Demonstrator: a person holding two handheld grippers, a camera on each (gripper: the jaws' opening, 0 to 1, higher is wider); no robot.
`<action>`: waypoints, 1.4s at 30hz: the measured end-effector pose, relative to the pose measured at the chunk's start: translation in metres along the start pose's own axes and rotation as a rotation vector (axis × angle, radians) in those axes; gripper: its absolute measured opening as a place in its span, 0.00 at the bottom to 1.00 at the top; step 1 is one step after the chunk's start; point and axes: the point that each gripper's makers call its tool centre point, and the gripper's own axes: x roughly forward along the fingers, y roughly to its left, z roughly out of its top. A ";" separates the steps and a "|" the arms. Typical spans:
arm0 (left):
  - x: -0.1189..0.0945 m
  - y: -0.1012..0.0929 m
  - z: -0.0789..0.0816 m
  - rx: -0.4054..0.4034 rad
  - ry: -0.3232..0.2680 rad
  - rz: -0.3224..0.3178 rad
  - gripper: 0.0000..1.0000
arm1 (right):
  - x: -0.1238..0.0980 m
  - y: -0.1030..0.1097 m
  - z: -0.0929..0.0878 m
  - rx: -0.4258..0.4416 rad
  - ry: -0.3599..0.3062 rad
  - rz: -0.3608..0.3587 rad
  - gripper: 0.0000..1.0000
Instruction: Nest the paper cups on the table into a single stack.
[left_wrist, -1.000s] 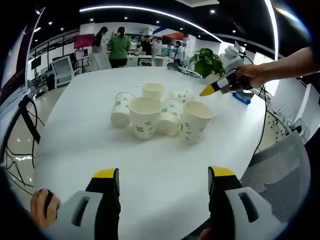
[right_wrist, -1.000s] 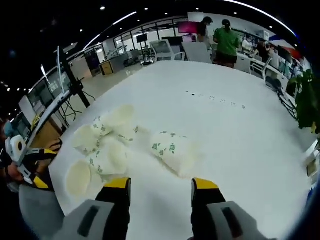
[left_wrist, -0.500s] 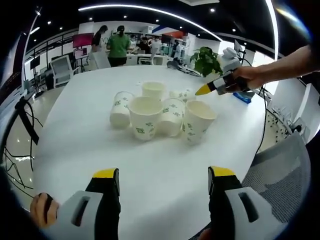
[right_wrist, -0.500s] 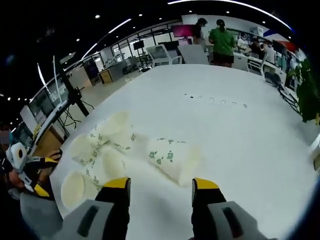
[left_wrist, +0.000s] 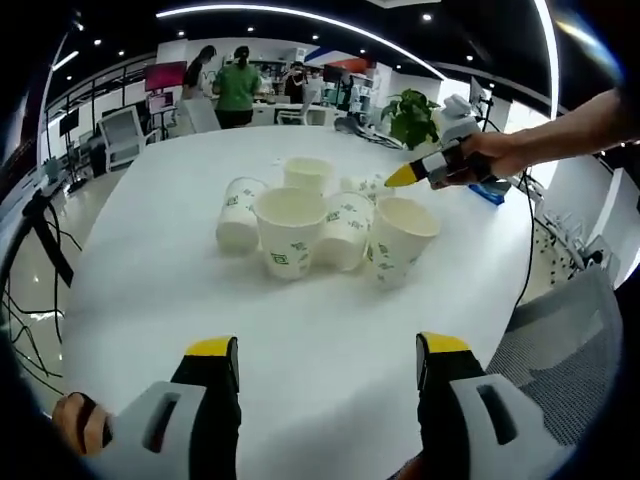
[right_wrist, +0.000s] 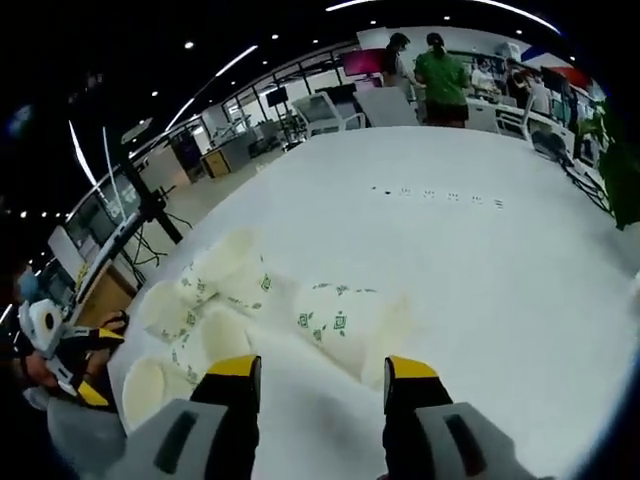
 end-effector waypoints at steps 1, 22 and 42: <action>0.000 0.000 0.000 -0.001 0.001 0.000 0.71 | 0.001 0.000 0.001 0.004 -0.002 0.003 0.48; 0.005 0.002 -0.004 -0.001 0.030 0.011 0.71 | 0.023 0.004 0.014 0.082 -0.050 0.083 0.47; 0.000 0.005 -0.007 -0.022 0.042 0.037 0.71 | 0.039 0.024 0.039 0.182 -0.168 0.148 0.00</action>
